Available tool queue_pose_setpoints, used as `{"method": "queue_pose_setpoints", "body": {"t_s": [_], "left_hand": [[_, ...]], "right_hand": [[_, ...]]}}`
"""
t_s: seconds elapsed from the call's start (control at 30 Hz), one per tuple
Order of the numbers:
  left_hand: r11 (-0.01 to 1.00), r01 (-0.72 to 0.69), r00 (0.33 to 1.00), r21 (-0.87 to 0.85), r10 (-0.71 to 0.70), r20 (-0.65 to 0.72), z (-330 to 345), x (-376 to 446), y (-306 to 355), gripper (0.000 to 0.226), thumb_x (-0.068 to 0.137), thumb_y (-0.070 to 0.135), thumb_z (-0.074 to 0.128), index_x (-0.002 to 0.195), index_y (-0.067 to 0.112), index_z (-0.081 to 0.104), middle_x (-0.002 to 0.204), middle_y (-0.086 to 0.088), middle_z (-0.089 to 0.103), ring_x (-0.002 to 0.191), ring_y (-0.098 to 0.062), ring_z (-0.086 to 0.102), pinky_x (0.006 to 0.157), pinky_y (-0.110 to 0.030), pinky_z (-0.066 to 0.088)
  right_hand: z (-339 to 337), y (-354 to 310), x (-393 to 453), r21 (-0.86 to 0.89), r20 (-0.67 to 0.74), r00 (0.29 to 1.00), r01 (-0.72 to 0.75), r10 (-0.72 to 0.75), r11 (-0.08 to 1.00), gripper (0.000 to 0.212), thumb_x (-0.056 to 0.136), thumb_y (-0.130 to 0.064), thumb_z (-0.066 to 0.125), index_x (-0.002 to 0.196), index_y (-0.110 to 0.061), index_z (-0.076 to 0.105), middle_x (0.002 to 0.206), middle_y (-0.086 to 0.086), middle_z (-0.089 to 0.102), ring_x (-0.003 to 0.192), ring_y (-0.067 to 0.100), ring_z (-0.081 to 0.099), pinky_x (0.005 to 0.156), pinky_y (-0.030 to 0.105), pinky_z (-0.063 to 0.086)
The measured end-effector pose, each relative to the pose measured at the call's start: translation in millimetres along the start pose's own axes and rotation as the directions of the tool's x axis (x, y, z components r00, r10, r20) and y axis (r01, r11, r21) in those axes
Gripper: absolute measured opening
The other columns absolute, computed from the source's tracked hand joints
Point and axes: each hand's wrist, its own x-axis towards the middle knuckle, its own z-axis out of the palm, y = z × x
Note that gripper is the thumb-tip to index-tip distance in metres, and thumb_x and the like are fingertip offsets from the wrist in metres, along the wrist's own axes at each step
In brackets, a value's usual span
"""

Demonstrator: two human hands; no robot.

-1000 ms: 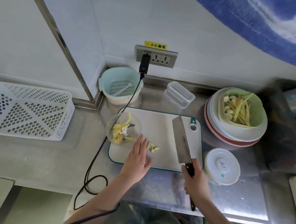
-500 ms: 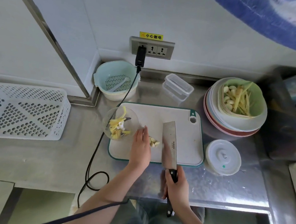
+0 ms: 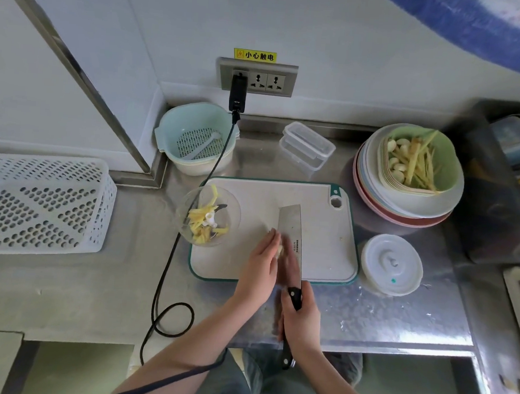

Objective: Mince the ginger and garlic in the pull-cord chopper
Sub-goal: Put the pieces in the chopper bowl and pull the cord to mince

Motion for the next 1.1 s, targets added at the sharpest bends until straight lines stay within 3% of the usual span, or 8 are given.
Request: {"method": "queue_pose_setpoints", "body": {"t_s": [0.17,0.4,0.67,0.83,1.0,1.1], "left_hand": [[1.000,-0.012,1.000,-0.017,0.012,0.002,-0.1,2.3,-2.0,0.048,0.096,-0.006,0.041,0.142,0.005,0.039,0.152,-0.002,0.031,0.142,-0.011,0.026,0.108,-0.005,0.015],[0.999,-0.041,0.999,0.003,0.041,-0.022,-8.6,4.8,-3.8,0.045,0.094,-0.010,0.041,0.137,0.003,0.045,0.148,-0.005,0.037,0.137,-0.006,0.029,0.105,0.002,0.012],[0.973,-0.217,0.955,0.083,0.229,-0.190,-43.4,16.9,27.5,0.048,0.092,-0.010,0.044,0.138,0.004,0.045,0.147,-0.002,0.035,0.136,-0.011,0.029,0.110,-0.004,0.011],[0.941,-0.259,0.898,0.216,0.317,-0.306,-99.5,22.1,21.8,0.049,0.087,-0.012,0.050,0.133,0.004,0.053,0.141,-0.011,0.049,0.129,-0.015,0.043,0.110,-0.008,0.020],[0.908,-0.230,0.898,0.352,0.337,-0.284,-132.2,14.1,-17.9,0.042,0.077,-0.011,0.062,0.116,0.004,0.067,0.124,-0.009,0.064,0.110,-0.021,0.064,0.091,-0.027,0.049],[0.880,-0.224,0.920,0.419,0.333,-0.206,-139.6,4.3,-36.3,0.036,0.065,-0.013,0.074,0.097,0.002,0.074,0.114,-0.007,0.069,0.101,-0.022,0.068,0.069,-0.036,0.060]], "right_hand": [[6.7,-0.7,0.8,0.015,0.042,0.999,-0.025,0.025,1.000,0.012,0.094,-0.016,0.054,0.084,-0.015,0.047,0.061,0.008,0.054,0.047,0.021,0.048,0.041,0.029,0.041],[11.7,-4.1,-2.6,0.006,0.042,0.999,0.016,-0.017,1.000,0.013,0.093,-0.018,0.055,0.083,-0.019,0.048,0.064,0.006,0.053,0.053,0.017,0.048,0.050,0.031,0.042],[3.0,-58.1,-9.1,0.147,0.104,0.988,0.102,-0.118,0.984,0.017,0.096,-0.013,0.050,0.083,-0.015,0.040,0.055,0.009,0.043,0.039,0.021,0.040,0.037,0.028,0.039],[35.3,-93.3,-9.0,0.179,0.185,0.959,0.180,-0.213,0.967,0.024,0.096,-0.013,0.049,0.078,-0.020,0.036,0.052,0.005,0.043,0.036,0.023,0.041,0.035,0.029,0.038],[73.1,-104.5,-5.0,0.131,0.232,0.958,0.139,-0.167,0.982,0.017,0.095,-0.012,0.048,0.082,-0.015,0.037,0.058,0.013,0.046,0.036,0.023,0.042,0.034,0.029,0.038],[73.7,-103.1,-0.1,0.101,0.195,0.971,0.118,-0.136,0.988,0.010,0.095,-0.013,0.047,0.088,-0.011,0.040,0.061,0.014,0.047,0.035,0.022,0.042,0.034,0.028,0.039]]}}
